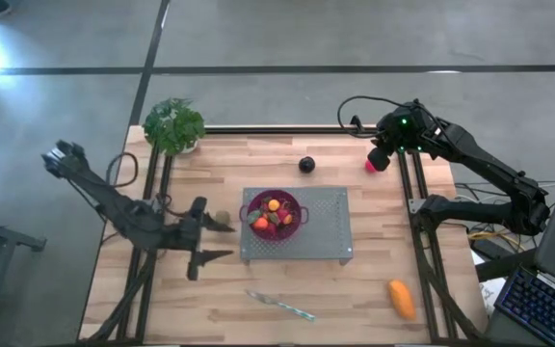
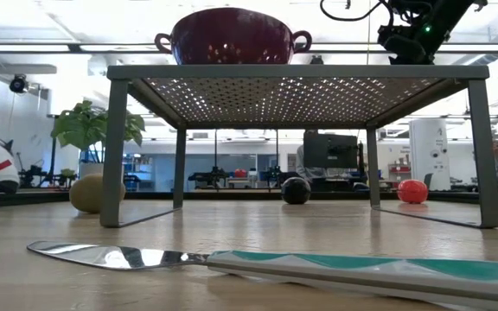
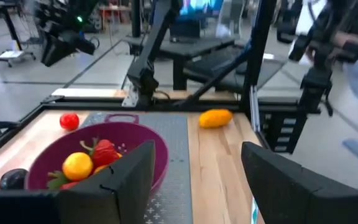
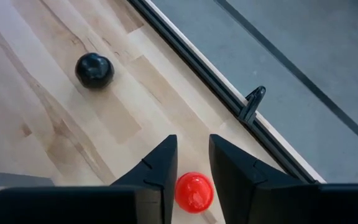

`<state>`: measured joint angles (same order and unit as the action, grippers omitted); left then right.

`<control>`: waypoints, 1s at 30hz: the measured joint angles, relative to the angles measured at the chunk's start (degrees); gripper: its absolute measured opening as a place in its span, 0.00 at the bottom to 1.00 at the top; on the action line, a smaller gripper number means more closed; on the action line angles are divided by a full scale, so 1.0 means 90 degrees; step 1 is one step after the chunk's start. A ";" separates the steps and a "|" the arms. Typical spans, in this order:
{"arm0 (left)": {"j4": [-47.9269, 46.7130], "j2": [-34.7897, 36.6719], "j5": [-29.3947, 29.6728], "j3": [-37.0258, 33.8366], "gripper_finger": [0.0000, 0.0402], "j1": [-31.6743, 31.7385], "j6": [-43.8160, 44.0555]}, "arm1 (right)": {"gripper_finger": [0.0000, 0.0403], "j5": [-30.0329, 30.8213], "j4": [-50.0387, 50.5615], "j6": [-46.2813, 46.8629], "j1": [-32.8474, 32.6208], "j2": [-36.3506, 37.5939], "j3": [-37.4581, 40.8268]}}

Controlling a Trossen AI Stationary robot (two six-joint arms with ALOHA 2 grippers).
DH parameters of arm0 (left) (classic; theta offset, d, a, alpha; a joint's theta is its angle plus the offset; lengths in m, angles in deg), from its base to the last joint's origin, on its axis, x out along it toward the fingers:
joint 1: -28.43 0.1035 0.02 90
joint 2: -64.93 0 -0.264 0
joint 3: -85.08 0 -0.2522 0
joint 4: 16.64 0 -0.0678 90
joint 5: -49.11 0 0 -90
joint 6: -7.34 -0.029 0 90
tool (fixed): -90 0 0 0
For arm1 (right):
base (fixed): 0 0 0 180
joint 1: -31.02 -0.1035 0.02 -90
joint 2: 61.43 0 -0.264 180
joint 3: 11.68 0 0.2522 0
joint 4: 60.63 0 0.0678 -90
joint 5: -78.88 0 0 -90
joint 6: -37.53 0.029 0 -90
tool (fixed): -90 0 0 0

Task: Pick & Place Fruit
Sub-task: Put the kiwi into the purple strainer bowl

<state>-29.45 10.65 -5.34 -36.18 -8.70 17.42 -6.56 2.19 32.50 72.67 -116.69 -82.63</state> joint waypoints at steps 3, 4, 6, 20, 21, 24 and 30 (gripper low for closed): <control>0.0053 0.0413 -0.0037 -0.0295 0.61 -0.0010 -0.0068 | 0.24 0.0000 -0.0001 -0.0011 0.0002 0.0000 0.0000; 0.0047 0.0532 -0.0043 -0.0370 0.61 -0.0012 -0.0114 | 0.24 0.0000 0.0000 -0.0008 0.0002 0.0000 0.0000; 0.0004 0.0749 -0.0050 -0.0496 0.61 -0.0015 -0.0165 | 0.25 0.0000 0.0000 -0.0008 0.0002 0.0000 0.0000; -0.2213 0.1102 0.0177 -0.0509 0.61 -0.0015 0.1587 | 0.23 -0.0002 -0.0018 0.0015 0.0002 0.0000 0.0000; -0.2396 0.1091 0.0210 -0.0506 0.61 -0.0015 0.1721 | 0.23 0.0000 -0.0017 0.0036 0.0002 0.0000 -0.0002; -0.2958 0.1090 0.0233 -0.0506 0.61 -0.0015 0.2342 | 0.20 0.0000 -0.0007 0.0041 0.0002 0.0000 0.0000; -0.4225 0.1090 0.0642 -0.0522 0.59 -0.0018 0.4097 | 0.18 0.0000 -0.0022 0.0060 0.0002 0.0000 0.0000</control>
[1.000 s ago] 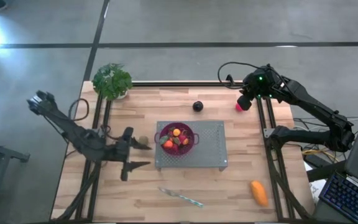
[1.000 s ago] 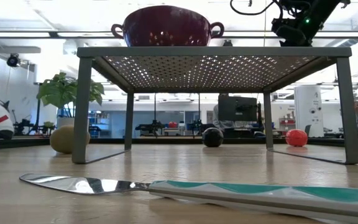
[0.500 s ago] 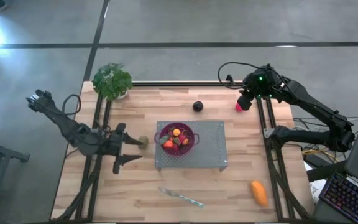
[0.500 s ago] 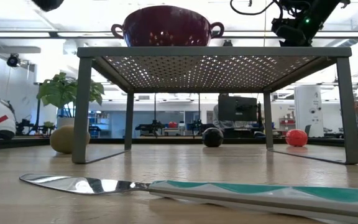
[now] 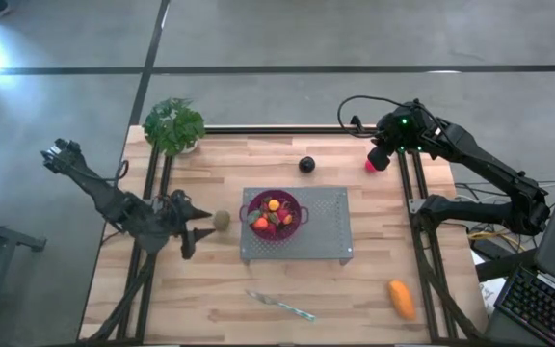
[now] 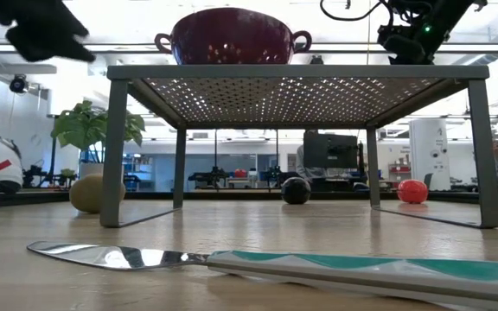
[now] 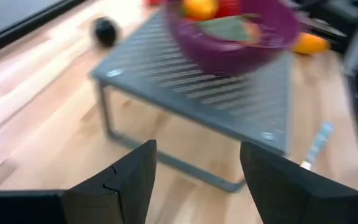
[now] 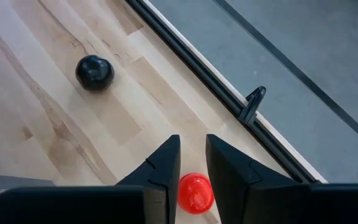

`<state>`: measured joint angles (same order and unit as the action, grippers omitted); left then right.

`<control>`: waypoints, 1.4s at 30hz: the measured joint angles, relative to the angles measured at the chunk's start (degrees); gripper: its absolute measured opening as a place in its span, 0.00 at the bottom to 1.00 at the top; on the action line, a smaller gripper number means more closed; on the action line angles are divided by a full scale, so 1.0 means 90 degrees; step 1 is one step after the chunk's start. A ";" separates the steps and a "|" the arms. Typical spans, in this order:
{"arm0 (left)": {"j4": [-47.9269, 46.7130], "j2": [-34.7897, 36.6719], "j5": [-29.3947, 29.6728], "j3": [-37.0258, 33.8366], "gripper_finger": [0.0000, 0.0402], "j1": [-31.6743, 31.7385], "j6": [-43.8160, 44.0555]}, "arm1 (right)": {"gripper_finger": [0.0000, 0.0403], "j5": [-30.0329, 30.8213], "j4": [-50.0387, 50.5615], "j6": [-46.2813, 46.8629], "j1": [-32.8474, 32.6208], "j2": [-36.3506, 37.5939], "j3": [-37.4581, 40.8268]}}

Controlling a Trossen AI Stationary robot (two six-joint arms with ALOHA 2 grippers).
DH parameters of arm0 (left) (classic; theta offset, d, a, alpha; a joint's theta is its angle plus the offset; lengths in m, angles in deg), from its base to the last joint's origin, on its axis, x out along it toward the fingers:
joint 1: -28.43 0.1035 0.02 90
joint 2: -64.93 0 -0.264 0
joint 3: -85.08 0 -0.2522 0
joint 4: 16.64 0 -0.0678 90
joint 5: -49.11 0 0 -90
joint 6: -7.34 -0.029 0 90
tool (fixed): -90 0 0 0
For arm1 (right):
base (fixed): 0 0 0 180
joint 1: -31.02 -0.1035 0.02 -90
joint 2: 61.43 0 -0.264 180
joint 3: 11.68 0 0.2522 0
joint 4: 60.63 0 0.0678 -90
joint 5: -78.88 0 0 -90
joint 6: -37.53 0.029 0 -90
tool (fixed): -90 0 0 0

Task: Pick & Place Fruit
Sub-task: Put the kiwi into the purple strainer bowl

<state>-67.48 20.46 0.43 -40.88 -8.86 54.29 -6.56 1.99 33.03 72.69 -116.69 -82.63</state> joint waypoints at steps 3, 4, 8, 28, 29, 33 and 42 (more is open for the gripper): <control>-0.0460 -0.0010 0.0424 -0.0030 0.57 0.0007 0.0919 | 0.18 0.0000 -0.0032 0.0000 0.0000 0.0000 0.0000; -0.0552 -0.0027 0.0508 -0.0030 0.57 0.0021 0.1156 | 0.18 0.0000 -0.0049 0.0000 0.0000 0.0000 0.0000; -0.0733 -0.0209 0.0517 -0.0114 0.56 0.0097 0.1379 | 0.21 0.0000 -0.0214 0.0003 0.0000 0.0000 0.0000; -0.0666 -0.1312 0.0176 -0.0600 0.62 0.1350 0.2601 | 0.39 -0.0002 -0.0308 0.0122 -0.0001 -0.0001 0.0000; -0.0635 -0.1318 0.0066 -0.0622 0.65 0.1442 0.2605 | 0.39 -0.0002 -0.0308 0.0122 -0.0002 0.0000 0.0000; -0.0250 -0.1358 -0.0142 -0.0749 0.73 0.1678 0.2595 | 0.42 0.0000 -0.0311 0.0120 -0.0002 0.0000 0.0000; 0.0586 -0.1610 -0.0170 -0.1114 0.74 0.1757 0.2786 | 0.47 0.0000 -0.0304 0.0105 -0.0002 -0.0002 0.0000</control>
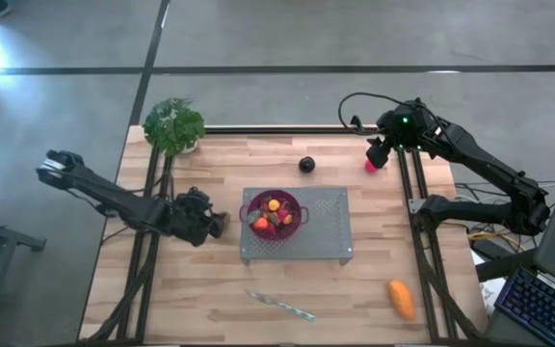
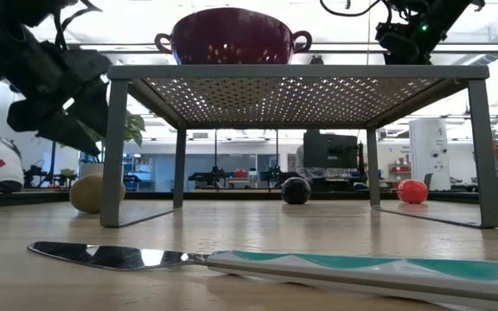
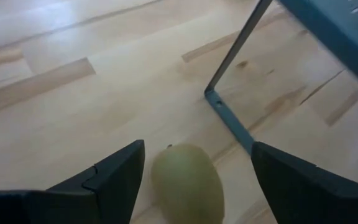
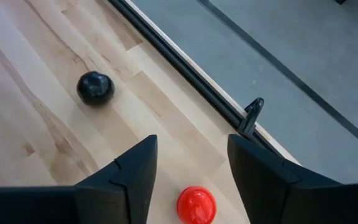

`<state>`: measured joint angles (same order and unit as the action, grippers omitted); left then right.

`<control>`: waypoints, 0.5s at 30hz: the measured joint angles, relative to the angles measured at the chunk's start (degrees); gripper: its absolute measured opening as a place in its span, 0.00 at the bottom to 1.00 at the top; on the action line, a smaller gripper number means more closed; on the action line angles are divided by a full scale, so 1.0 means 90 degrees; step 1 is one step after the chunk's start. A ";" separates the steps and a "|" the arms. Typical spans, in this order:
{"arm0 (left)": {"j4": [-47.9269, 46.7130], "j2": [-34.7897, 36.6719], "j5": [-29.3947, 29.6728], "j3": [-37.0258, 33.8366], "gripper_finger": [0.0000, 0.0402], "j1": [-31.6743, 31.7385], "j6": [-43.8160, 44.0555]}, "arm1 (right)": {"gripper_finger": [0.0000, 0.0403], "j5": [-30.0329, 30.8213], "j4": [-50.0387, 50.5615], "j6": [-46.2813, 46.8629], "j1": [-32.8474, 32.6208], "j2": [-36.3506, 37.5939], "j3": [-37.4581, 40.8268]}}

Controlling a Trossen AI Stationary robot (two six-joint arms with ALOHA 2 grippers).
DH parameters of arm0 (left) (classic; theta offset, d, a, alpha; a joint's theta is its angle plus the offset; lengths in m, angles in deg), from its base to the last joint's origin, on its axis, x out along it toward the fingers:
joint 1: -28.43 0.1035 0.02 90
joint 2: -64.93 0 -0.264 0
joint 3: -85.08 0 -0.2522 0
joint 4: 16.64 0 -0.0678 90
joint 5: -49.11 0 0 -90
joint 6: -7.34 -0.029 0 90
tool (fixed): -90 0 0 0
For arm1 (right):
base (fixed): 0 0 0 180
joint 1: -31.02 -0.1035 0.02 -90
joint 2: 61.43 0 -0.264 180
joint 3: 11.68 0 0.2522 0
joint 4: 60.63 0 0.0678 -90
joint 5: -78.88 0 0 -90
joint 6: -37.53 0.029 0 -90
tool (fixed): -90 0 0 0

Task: Pick & Place Fruit
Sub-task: Put the kiwi into the purple strainer bowl

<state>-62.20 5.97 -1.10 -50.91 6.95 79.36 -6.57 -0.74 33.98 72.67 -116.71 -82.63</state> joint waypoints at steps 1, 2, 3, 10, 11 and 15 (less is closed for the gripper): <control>0.0042 -0.0060 -0.0002 -0.0022 0.74 0.0000 0.0042 | 0.48 -0.0001 0.0000 -0.0010 0.0001 0.0002 0.0000; 0.0064 -0.0125 -0.0001 -0.0046 0.74 0.0000 0.0075 | 0.48 -0.0001 0.0002 -0.0009 0.0002 0.0002 -0.0002; 0.0107 -0.0194 0.0000 -0.0071 0.74 0.0000 0.0103 | 0.48 -0.0001 0.0001 -0.0008 0.0002 0.0001 0.0000; 0.0729 -0.0881 -0.0010 -0.0031 0.74 0.0000 0.0000 | 0.47 -0.0002 0.0007 -0.0005 0.0002 0.0002 0.0000; 0.0754 -0.0982 -0.0042 -0.0014 0.74 0.0000 0.0008 | 0.46 -0.0001 0.0015 -0.0008 0.0001 0.0002 0.0000; 0.0820 -0.1340 -0.0334 0.0027 0.74 -0.0001 0.0040 | 0.43 0.0000 0.0041 0.0004 0.0002 0.0002 0.0000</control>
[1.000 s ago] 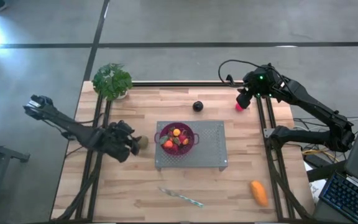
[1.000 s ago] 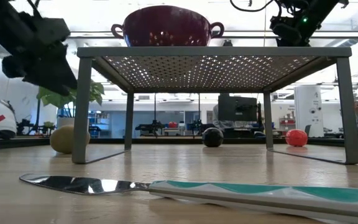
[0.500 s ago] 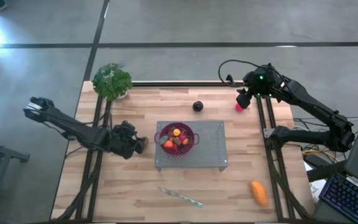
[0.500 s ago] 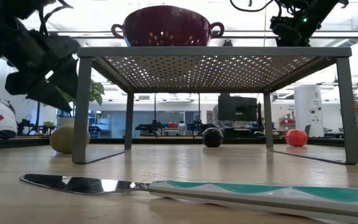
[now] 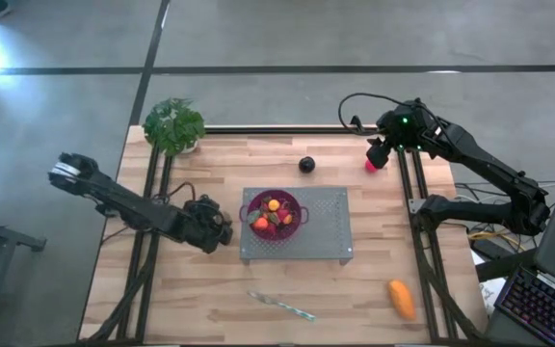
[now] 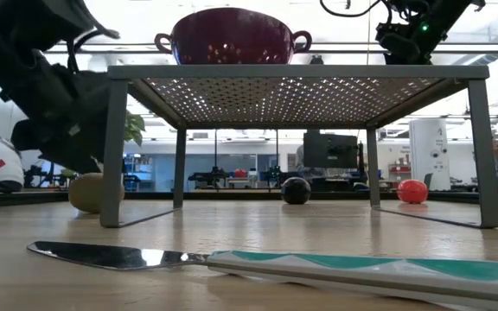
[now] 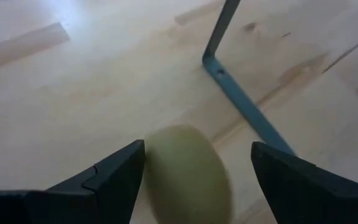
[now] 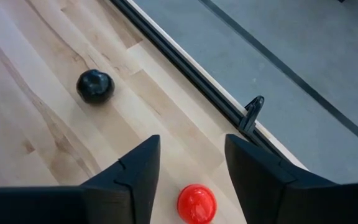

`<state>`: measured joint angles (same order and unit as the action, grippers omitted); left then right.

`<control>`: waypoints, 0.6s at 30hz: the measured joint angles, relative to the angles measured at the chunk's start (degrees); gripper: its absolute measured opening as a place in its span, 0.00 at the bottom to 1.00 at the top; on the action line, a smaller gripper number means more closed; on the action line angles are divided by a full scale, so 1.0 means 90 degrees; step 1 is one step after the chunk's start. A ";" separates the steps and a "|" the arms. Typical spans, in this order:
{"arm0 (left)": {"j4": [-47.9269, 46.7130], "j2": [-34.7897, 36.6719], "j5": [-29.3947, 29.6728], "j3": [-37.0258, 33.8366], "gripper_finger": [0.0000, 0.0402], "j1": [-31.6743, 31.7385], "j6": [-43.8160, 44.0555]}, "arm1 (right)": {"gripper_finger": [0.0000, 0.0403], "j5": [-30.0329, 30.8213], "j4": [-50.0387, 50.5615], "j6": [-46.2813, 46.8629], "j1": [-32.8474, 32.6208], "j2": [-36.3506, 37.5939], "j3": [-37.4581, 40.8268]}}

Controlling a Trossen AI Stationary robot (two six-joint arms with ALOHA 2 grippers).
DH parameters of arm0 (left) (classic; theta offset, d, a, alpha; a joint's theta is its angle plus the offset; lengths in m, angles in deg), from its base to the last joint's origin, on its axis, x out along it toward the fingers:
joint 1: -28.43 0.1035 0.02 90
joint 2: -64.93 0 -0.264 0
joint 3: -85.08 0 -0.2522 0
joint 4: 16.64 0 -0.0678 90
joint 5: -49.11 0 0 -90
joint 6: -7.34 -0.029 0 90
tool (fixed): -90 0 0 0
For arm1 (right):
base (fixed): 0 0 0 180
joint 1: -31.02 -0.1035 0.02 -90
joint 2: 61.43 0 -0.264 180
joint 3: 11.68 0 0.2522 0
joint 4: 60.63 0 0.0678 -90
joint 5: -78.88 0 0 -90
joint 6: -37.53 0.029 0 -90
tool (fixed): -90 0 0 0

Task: Pick & Place Fruit
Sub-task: Put the kiwi into the purple strainer bowl

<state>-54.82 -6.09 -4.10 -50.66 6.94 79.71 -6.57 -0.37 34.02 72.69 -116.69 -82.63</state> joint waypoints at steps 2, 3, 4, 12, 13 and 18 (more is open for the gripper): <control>0.0005 -0.0151 -0.0016 0.0023 0.74 -0.0001 0.0062 | 0.43 -0.0002 0.0000 0.0003 -0.0001 0.0000 0.0000; 0.0009 -0.0218 -0.0020 0.0031 0.74 0.0000 0.0079 | 0.43 -0.0001 0.0000 0.0007 0.0000 0.0000 0.0000; 0.0013 -0.0271 -0.0023 0.0034 0.74 0.0001 0.0090 | 0.43 -0.0001 0.0000 0.0005 -0.0002 0.0000 0.0000; 0.0047 -0.0484 -0.0602 0.0036 0.74 -0.0001 0.0136 | 0.48 0.0000 0.0000 -0.0013 0.0000 0.0000 0.0000; 0.0048 -0.0482 -0.0732 0.0036 0.74 -0.0001 0.0065 | 0.48 0.0000 0.0000 -0.0013 -0.0001 0.0000 0.0000; 0.0025 -0.0433 -0.1093 0.0036 0.74 -0.0006 -0.0499 | 0.50 0.0000 -0.0002 -0.0010 -0.0002 -0.0002 -0.0002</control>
<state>-54.59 -9.99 -13.93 -50.33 6.89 75.22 -6.56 -0.39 33.93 72.67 -116.71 -82.65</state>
